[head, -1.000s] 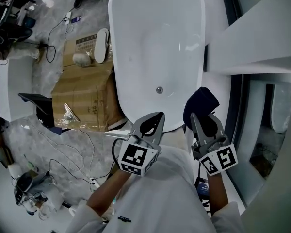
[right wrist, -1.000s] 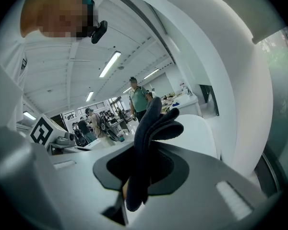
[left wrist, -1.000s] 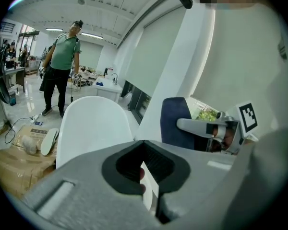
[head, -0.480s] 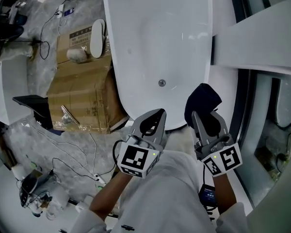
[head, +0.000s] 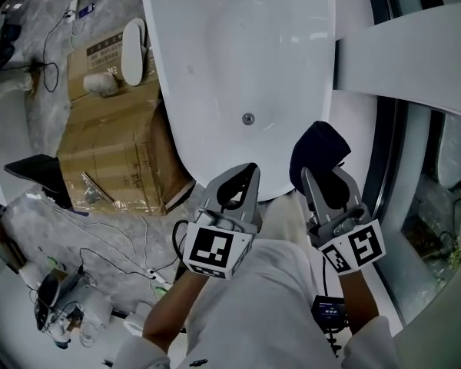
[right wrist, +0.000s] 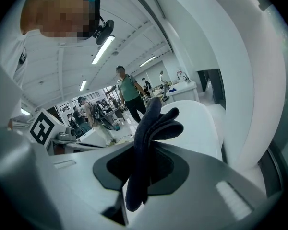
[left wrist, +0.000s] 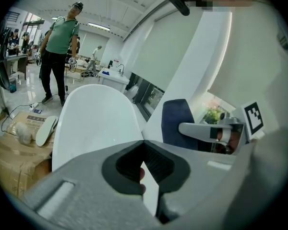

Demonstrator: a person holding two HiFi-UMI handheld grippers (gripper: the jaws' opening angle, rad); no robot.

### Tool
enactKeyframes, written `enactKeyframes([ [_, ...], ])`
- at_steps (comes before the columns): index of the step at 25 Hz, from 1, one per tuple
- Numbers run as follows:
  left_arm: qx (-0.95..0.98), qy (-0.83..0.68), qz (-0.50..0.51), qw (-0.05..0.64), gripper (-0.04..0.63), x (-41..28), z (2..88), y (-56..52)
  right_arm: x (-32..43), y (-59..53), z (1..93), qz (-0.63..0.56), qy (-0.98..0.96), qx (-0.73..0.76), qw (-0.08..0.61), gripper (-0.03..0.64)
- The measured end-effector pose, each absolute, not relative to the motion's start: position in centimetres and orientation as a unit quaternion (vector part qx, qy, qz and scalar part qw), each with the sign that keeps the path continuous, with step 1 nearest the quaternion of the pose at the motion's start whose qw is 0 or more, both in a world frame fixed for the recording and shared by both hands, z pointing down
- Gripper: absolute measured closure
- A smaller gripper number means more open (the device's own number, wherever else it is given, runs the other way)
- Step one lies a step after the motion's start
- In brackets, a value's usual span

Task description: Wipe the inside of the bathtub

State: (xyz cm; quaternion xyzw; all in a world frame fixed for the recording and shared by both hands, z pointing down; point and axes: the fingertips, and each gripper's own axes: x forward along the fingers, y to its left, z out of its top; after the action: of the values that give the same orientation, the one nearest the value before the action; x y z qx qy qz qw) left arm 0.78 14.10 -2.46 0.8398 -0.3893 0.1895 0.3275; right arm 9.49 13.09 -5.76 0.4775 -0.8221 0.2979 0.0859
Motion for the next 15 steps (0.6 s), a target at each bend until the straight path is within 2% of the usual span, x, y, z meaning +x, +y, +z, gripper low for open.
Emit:
enactKeyframes([
  [15, 0.821, -0.41, 0.195, 0.345, 0.595, 0.0, 4.7, 10.3, 9.8, 10.2, 0.8, 0.303, -0.823, 0.471, 0.099, 0.557],
])
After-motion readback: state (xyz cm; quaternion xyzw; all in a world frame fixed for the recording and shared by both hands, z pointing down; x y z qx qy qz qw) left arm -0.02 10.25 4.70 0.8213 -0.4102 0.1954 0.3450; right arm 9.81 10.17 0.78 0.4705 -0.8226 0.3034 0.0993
